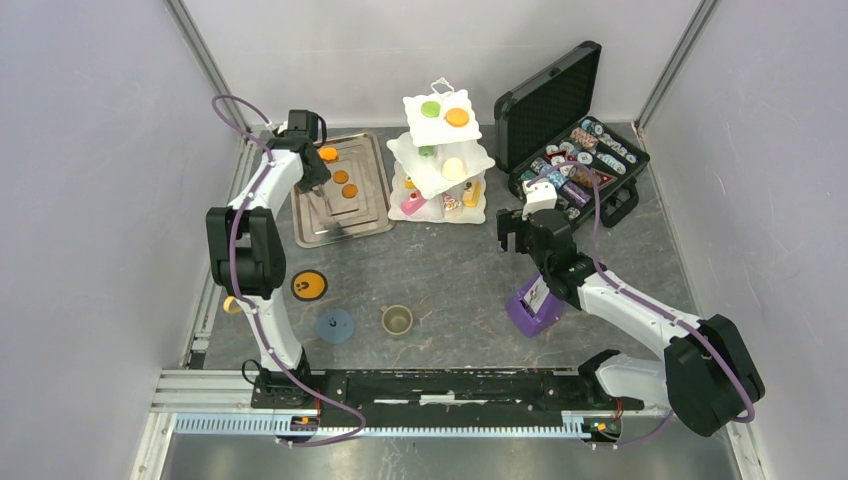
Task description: Serve the afternoon tea
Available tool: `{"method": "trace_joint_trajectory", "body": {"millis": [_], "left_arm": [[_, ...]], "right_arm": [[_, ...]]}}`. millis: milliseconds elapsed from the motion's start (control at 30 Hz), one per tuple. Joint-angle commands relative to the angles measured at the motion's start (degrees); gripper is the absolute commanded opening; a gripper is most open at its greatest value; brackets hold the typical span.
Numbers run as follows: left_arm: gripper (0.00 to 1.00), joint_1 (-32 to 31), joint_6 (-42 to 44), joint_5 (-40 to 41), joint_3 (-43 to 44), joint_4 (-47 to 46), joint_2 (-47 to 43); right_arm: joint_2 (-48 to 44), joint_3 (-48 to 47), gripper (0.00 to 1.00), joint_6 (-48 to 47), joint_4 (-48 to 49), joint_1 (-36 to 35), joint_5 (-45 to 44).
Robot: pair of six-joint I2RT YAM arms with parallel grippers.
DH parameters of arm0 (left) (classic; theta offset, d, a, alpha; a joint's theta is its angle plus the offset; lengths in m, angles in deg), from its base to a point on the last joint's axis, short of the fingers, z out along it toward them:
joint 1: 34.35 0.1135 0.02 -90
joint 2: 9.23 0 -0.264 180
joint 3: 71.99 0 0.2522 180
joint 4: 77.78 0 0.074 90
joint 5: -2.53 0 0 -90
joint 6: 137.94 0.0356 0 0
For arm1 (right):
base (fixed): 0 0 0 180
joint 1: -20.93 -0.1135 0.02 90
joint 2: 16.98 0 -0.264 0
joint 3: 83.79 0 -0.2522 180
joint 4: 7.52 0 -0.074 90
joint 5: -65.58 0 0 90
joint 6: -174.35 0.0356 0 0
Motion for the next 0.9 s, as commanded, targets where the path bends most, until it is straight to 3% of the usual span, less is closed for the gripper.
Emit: {"method": "trace_joint_trajectory", "body": {"millis": [0, 167, 467, 633, 700, 867], "left_arm": [[0.13, 0.3, 3.6, 0.0, 3.8, -0.4, -1.5], [0.03, 0.4, 4.2, -1.0, 4.3, -0.6, -3.8], [0.02, 0.3, 6.3, -4.8, 5.2, 1.2, -13.7], [0.02, -0.5, 12.0, -17.6, 2.9, 2.4, -26.9], [0.02, -3.6, 14.3, -21.3, 3.4, 4.1, -31.2], [0.02, -19.6, 15.1, -17.4, 7.5, 8.2, -35.5]], "right_arm": [[-0.2, -1.7, 0.98, 0.3, 1.6, -0.2, -0.1], [-0.4, -1.7, 0.98, 0.3, 1.5, -0.2, -0.4], [-1.3, -1.9, 0.98, 0.0, 1.0, -0.2, -0.8], [-1.7, -1.9, 0.98, -0.1, 1.0, -0.2, -1.2], [-1.7, -2.0, 0.98, -0.1, 1.0, -0.2, -1.2], [-1.9, -1.9, 0.98, -0.2, 0.9, -0.2, -1.4]]}}
